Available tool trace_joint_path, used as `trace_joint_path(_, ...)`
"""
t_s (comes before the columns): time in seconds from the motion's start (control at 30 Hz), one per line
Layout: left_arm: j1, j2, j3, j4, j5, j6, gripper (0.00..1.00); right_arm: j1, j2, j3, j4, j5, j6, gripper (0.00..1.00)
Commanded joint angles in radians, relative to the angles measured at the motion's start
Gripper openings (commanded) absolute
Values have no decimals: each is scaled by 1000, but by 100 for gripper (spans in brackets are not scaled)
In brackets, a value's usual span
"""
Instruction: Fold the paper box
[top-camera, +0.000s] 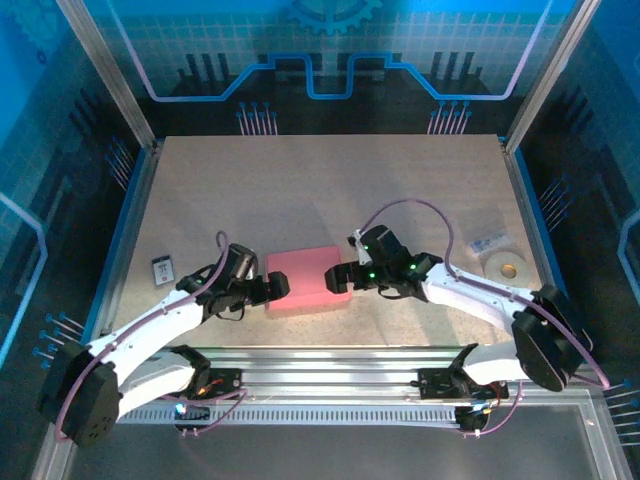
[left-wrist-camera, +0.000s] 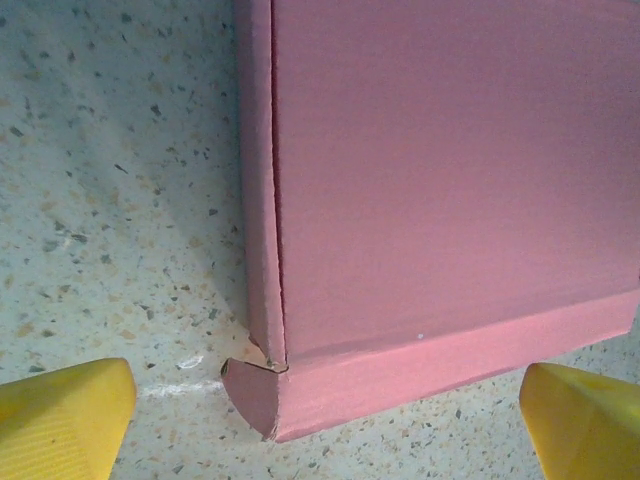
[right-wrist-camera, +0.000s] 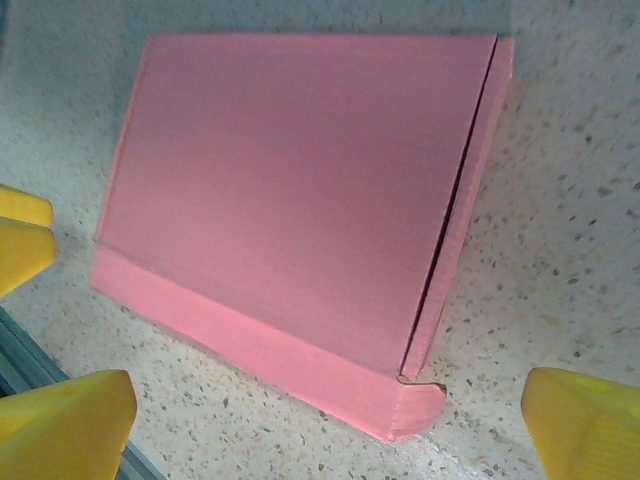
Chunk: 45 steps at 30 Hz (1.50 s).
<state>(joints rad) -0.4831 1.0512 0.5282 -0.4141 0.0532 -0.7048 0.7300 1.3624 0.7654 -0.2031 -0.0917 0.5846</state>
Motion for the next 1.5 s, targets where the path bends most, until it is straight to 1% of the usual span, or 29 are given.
trace_joint_path(0.0, 8, 29, 6, 45, 59, -16, 99, -9, 46, -5, 35, -52, 33, 100)
trace_joint_path(0.13, 8, 58, 19, 47, 61, -20, 99, -9, 97, 4, 57, -67, 43, 100)
trace_joint_path(0.33, 11, 109, 26, 95, 61, -31, 99, -11, 148, 8, 102, -94, 59, 100)
trace_joint_path(0.5, 14, 141, 37, 139, 88, -19, 99, -9, 166, 5, 123, -95, 66, 100)
trace_joint_path(0.83, 33, 203, 65, 183, 93, 12, 99, -9, 188, 8, 158, -98, 70, 100)
trace_joint_path(0.97, 40, 224, 69, 206, 112, 11, 99, -9, 196, 6, 181, -108, 72, 100)
trace_joint_path(1.1, 42, 233, 72, 225, 140, 5, 99, -10, 202, 6, 201, -118, 69, 100)
trace_joint_path(1.3, 44, 215, 64, 229, 150, -1, 99, -10, 204, 3, 220, -135, 63, 100)
trace_joint_path(1.47, 50, 187, 57, 255, 193, -19, 99, -9, 160, -13, 212, -125, 63, 100)
